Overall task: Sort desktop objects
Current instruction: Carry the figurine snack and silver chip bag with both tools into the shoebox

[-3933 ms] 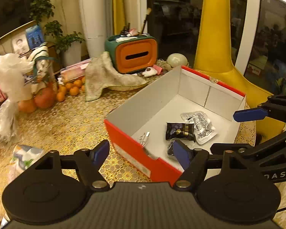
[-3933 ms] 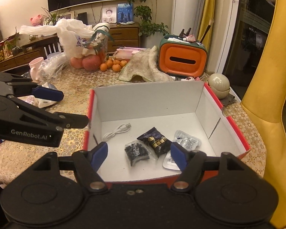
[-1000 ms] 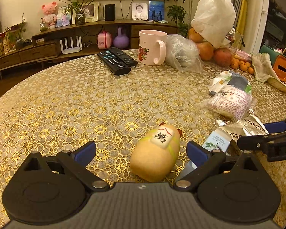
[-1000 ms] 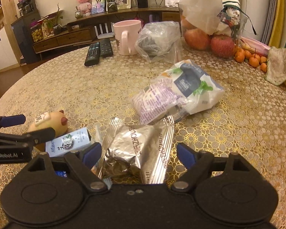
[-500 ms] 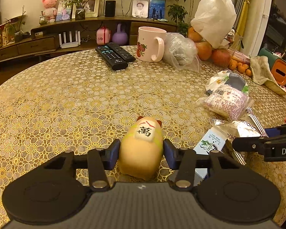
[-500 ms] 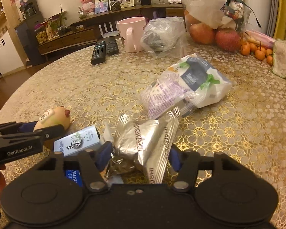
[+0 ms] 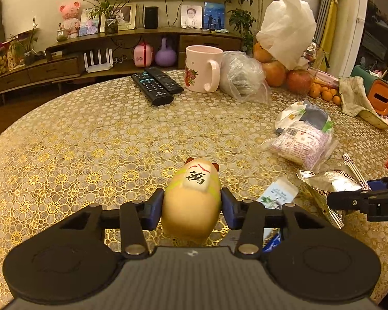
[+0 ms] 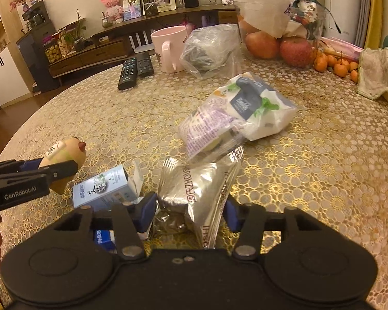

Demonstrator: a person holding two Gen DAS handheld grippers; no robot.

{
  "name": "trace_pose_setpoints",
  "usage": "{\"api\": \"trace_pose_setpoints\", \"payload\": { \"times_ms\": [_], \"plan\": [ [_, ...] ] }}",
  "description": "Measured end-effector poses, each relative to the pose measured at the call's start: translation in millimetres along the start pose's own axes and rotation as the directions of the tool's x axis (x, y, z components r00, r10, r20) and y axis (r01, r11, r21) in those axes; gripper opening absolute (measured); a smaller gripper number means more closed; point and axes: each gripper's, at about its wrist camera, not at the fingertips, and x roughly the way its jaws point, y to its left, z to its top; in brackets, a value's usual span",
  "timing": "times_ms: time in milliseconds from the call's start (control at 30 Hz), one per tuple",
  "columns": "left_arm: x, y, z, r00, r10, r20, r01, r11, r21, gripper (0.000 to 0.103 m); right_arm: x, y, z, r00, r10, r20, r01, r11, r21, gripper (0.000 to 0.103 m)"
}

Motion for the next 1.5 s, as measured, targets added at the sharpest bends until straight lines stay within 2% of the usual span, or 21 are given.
{"api": "trace_pose_setpoints", "payload": {
  "times_ms": [567, 1067, 1500],
  "plan": [
    [-39, -51, 3, 1.000, -0.028, 0.011, 0.028, 0.999, 0.043, 0.045, -57, -25, -12, 0.998, 0.013, 0.065, -0.015, 1.000, 0.021, 0.052],
    [-77, -135, -10, 0.995, -0.096, -0.004, 0.096, 0.988, 0.118, 0.045, -118, -64, -46, 0.996, -0.011, 0.090, 0.004, 0.997, 0.073, 0.052],
    [-107, -209, -2, 0.984, -0.176, 0.009, 0.171, 0.966, 0.193, 0.045, -185, -110, -66, 0.984, -0.037, 0.174, 0.013, 0.990, 0.140, 0.052]
  ]
}}
